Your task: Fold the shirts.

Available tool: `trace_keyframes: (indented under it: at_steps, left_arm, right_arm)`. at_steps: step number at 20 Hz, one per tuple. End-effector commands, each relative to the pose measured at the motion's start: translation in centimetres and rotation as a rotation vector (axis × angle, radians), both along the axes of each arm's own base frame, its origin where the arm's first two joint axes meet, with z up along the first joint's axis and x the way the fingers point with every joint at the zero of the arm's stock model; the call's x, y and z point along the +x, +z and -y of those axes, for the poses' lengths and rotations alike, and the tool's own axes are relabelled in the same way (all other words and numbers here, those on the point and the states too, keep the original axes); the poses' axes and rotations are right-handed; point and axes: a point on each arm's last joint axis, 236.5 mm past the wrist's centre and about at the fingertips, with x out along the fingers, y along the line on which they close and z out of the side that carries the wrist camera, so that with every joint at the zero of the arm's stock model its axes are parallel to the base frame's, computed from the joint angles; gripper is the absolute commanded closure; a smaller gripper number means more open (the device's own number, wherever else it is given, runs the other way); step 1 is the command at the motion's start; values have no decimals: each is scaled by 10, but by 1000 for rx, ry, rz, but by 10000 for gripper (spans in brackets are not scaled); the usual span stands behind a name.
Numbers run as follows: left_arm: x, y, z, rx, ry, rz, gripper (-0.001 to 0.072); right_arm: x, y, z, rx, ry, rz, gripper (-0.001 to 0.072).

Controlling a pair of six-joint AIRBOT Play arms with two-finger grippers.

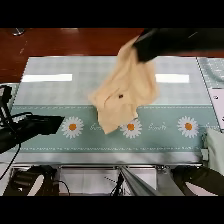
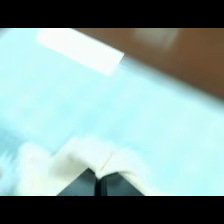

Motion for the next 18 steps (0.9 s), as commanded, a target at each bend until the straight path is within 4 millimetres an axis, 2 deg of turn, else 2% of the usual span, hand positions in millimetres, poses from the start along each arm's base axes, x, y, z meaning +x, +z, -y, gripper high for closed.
trace_keyframes:
  at_steps: [1,3,5,6,7,8,9,11,13,14,15,16,17,18]
  left_arm:
    - [3,2,0,-7,7,13,6]
    - [3,1,0,-6,7,6,6]
    - [4,-2,0,-5,7,-6,6]
    - [4,-4,2,-11,6,-14,6]
    - [4,-5,4,-21,3,-24,6]
    - [4,-6,6,-34,0,-35,6]
    - [5,-6,8,-43,-1,-42,6]
    - [2,-9,9,-51,3,-67,6]
    - [-12,-21,11,-73,20,-172,6]
    - [-23,-33,12,-75,20,-252,6]
    - [-34,-47,13,-79,23,-329,6]
    - [-43,-63,18,-105,27,-398,6]
    - [-49,-77,28,-161,28,-452,6]
    - [-49,-88,44,-249,28,-488,6]
  right_arm:
    - [-37,-118,-87,74,119,-308,691]
    - [-45,-173,-131,92,144,-412,691]
    - [-45,-217,-152,77,123,-477,679]
    - [-44,-230,-155,83,90,-524,403]
    - [-38,-236,-148,74,74,-543,85]
    - [-28,-233,-135,69,55,-553,93]
    - [-15,-223,-117,64,32,-553,93]
    - [21,-184,-57,85,-38,-515,93]
    - [48,-147,21,109,-149,-474,93]
    - [55,-136,70,93,-226,-456,93]
    - [56,-135,119,57,-319,-451,94]
    - [52,-143,161,24,-408,-457,94]
    - [42,-160,198,6,-496,-479,94]
    - [29,-183,221,27,-575,-518,94]
